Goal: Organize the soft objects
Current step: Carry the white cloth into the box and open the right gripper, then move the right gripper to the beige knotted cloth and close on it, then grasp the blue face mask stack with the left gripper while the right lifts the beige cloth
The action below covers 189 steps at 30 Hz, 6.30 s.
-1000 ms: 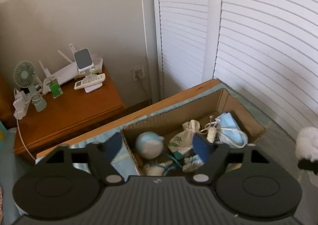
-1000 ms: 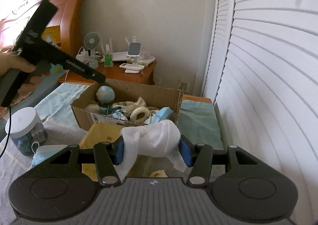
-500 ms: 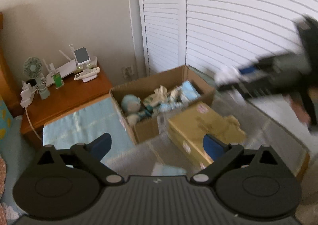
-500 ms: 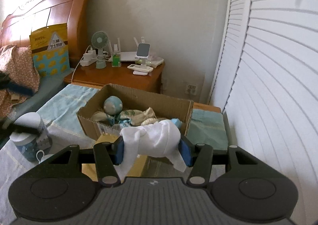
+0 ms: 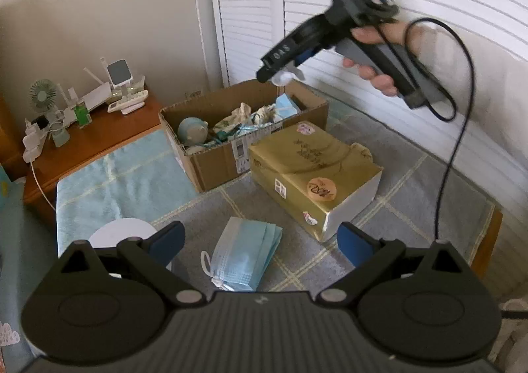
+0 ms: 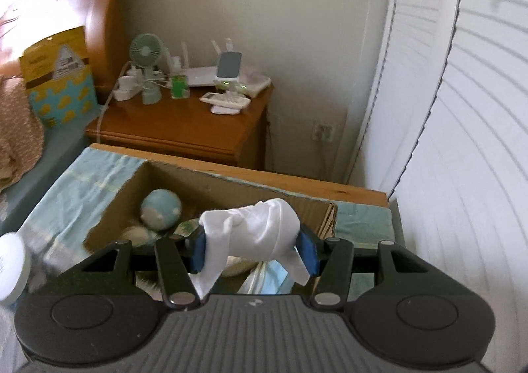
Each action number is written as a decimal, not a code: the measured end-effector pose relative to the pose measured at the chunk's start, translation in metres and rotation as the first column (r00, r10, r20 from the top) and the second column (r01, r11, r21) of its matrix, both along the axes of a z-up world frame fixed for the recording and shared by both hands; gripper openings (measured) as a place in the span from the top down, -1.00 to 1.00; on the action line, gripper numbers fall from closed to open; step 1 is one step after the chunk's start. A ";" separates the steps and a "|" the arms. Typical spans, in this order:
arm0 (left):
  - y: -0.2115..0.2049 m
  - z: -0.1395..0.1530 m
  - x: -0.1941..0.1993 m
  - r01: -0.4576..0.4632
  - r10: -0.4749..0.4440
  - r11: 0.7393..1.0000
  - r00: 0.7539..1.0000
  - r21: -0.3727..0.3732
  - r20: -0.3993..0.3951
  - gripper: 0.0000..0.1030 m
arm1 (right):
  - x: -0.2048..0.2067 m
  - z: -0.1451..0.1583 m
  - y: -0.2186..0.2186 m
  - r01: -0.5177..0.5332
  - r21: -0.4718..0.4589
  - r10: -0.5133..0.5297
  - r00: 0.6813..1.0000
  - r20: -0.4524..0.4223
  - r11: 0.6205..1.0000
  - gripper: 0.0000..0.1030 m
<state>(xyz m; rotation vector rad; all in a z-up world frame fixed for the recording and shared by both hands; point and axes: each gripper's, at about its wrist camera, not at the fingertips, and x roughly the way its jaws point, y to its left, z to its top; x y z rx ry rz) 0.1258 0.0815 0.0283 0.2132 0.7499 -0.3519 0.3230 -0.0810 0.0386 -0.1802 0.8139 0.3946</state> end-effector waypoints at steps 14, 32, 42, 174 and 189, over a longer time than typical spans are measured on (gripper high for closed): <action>0.005 -0.010 0.009 0.006 -0.007 1.000 1.000 -0.020 -0.024 -0.91 | 0.025 -0.014 -0.002 0.065 0.027 -0.065 0.998 0.007 0.998 -1.00; 0.005 -0.008 -0.011 -0.059 0.059 0.996 0.998 -0.061 0.007 -0.93 | -0.057 0.003 -0.038 0.123 0.049 -0.123 0.992 0.011 0.991 -1.00; -0.001 -0.015 -0.021 -0.061 0.064 0.996 0.997 -0.068 0.044 -0.96 | -0.112 -0.002 -0.068 0.232 0.076 -0.235 0.972 0.023 0.970 -1.00; -0.025 -0.076 0.052 0.095 -0.072 0.980 0.988 0.174 -0.133 -0.28 | -0.186 -0.083 -0.086 0.006 -0.043 -0.007 1.000 -0.023 0.999 -0.43; -0.016 -0.069 0.055 0.092 -0.070 0.988 0.982 0.121 -0.176 0.38 | -0.184 -0.076 -0.087 0.049 -0.041 -0.049 0.999 0.000 0.998 0.32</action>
